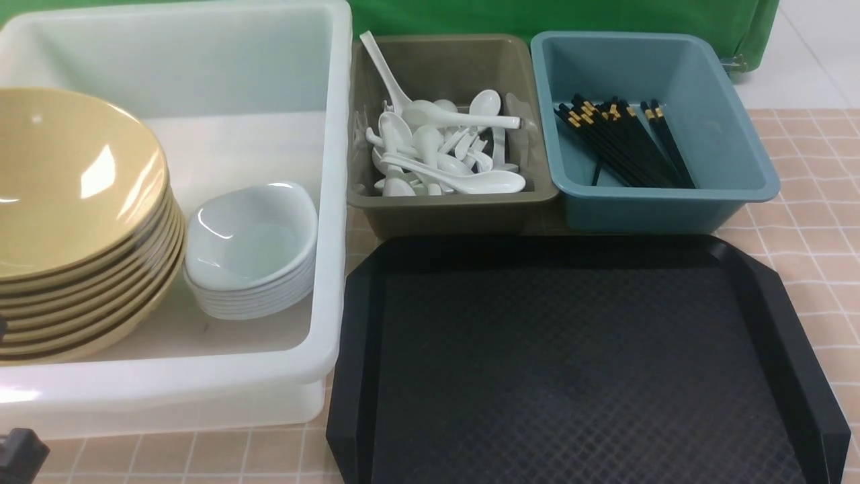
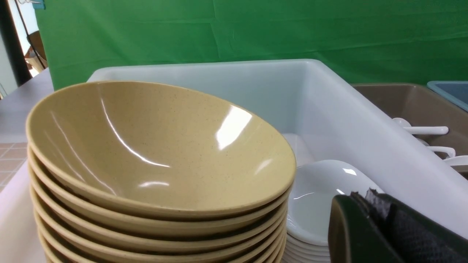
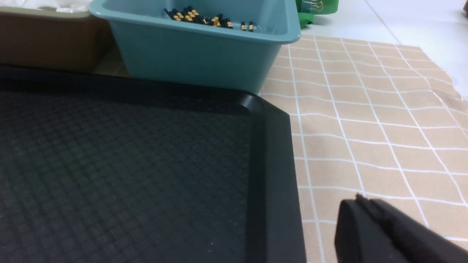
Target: On brown table put chopsticks spoon bowls plates into blue grey white boxes.
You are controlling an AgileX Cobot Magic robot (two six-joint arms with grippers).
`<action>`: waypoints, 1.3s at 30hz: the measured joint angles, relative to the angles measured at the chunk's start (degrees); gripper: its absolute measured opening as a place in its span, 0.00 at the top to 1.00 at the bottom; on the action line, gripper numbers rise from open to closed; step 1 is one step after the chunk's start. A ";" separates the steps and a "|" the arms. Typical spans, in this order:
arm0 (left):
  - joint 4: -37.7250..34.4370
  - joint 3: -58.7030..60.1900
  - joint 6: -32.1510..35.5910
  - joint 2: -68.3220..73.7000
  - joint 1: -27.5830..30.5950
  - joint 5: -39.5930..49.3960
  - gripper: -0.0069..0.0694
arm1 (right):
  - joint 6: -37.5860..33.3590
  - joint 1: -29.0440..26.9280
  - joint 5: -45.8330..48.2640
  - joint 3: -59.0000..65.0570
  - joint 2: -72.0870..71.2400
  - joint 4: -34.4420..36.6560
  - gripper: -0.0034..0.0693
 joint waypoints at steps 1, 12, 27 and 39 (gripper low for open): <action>0.00 0.00 0.00 0.00 0.00 0.00 0.91 | 0.00 0.00 0.05 0.00 0.00 0.00 0.90; 1.07 9.58 -1.56 -6.64 0.00 -3.72 0.91 | 0.00 0.00 0.10 0.00 0.00 -0.05 0.89; 1.99 16.12 -14.33 -10.68 0.00 6.09 0.91 | 0.00 0.00 0.10 0.00 -0.05 -0.05 0.89; 2.68 16.07 -14.20 -10.68 0.00 6.16 0.91 | 0.02 0.00 0.10 0.00 -0.05 -0.05 0.89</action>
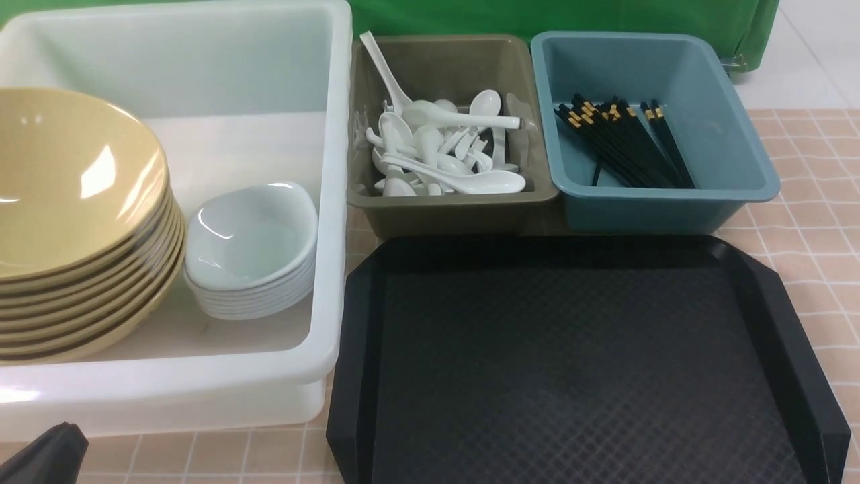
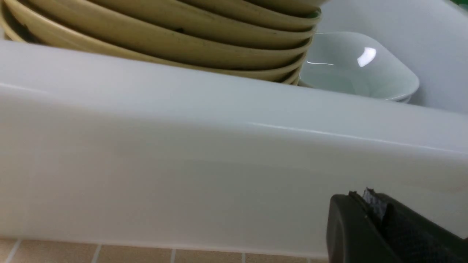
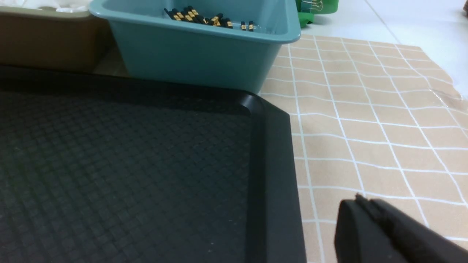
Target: On brown table put chopsticks spoon bowls plates into blue grey white boxes.
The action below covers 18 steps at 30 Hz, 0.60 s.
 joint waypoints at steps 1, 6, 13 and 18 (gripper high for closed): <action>0.15 0.00 0.06 0.00 0.00 0.00 0.91 | 0.00 0.00 0.00 0.00 0.00 0.00 0.89; 1.16 0.00 0.08 0.00 0.00 0.01 0.91 | 0.00 0.00 0.00 0.00 0.00 0.00 0.88; 1.21 -0.01 0.08 0.00 0.00 0.01 0.91 | 0.00 0.00 0.00 0.00 0.00 0.00 0.87; 1.26 -0.01 0.08 0.00 0.00 0.06 0.91 | 0.00 0.00 0.00 0.00 0.00 0.00 0.87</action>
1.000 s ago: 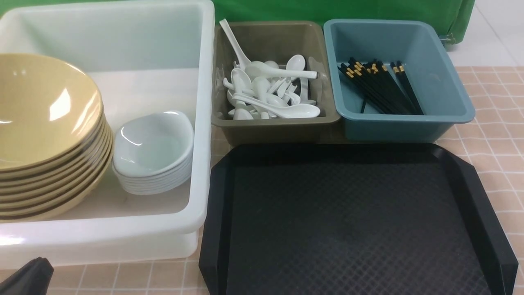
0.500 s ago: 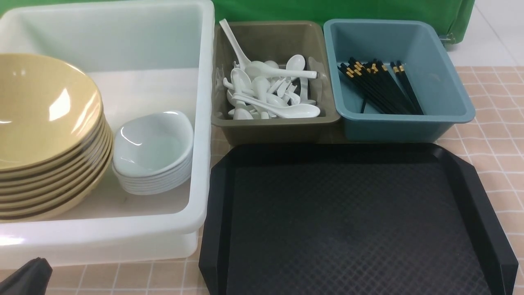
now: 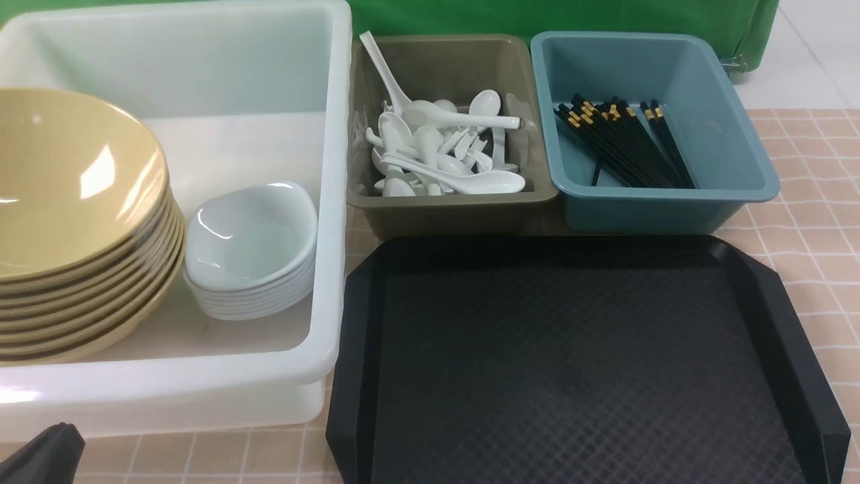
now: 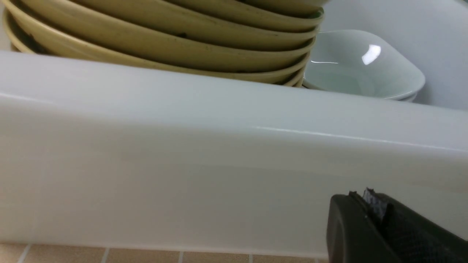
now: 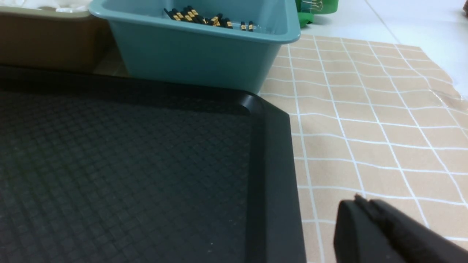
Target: On brown table put chopsticks spoon bowls plates into blue grey white boxes.
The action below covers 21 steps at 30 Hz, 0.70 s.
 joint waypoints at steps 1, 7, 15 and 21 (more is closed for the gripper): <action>0.04 0.00 0.00 0.00 0.00 0.00 0.91 | 0.00 0.00 0.00 0.00 0.00 0.00 0.86; 0.11 -0.05 0.00 0.00 0.00 0.00 0.91 | 0.00 0.00 0.00 0.00 0.00 0.00 0.86; 0.11 -0.05 0.00 0.00 0.00 0.06 0.91 | 0.00 0.00 0.00 0.00 0.00 0.00 0.85; 0.11 -0.05 0.00 0.00 0.00 0.06 0.91 | 0.05 0.00 0.00 0.00 0.00 0.00 0.84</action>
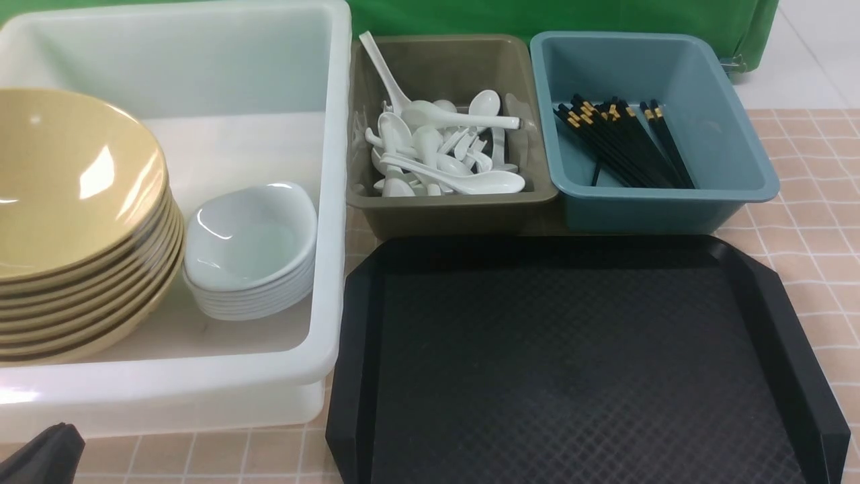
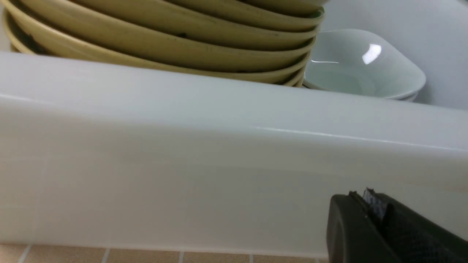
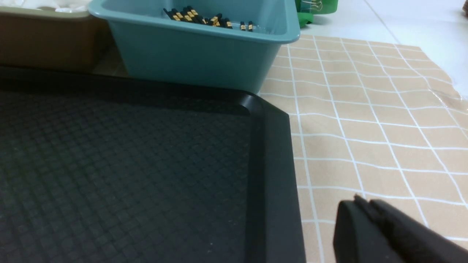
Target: On brown table put chopsticks spoon bowls plates into blue grey white boxes.
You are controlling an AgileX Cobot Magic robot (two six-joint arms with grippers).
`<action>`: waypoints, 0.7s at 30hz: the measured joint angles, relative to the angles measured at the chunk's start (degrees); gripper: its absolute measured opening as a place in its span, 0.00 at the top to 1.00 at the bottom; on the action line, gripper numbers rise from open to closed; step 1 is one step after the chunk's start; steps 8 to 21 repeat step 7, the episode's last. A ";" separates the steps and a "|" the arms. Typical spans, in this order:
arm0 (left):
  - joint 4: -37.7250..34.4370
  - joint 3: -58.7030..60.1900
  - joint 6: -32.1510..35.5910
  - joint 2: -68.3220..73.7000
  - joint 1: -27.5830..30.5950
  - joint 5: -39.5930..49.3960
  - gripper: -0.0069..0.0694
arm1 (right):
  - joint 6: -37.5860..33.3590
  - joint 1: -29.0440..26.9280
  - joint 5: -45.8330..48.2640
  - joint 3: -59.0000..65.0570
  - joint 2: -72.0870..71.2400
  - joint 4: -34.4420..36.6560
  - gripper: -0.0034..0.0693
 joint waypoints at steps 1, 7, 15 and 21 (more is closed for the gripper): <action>0.00 0.00 0.00 0.00 0.00 0.00 0.91 | 0.00 0.00 0.00 0.00 0.00 0.00 0.84; 0.00 0.00 0.00 0.00 0.00 0.00 0.91 | 0.00 0.00 0.00 0.00 0.00 0.00 0.83; 0.00 0.00 0.00 0.00 0.00 0.00 0.91 | 0.00 0.00 0.00 0.00 0.00 0.00 0.83; 0.00 0.00 0.00 0.00 0.00 0.00 0.91 | 0.00 0.00 0.00 0.00 0.00 0.00 0.83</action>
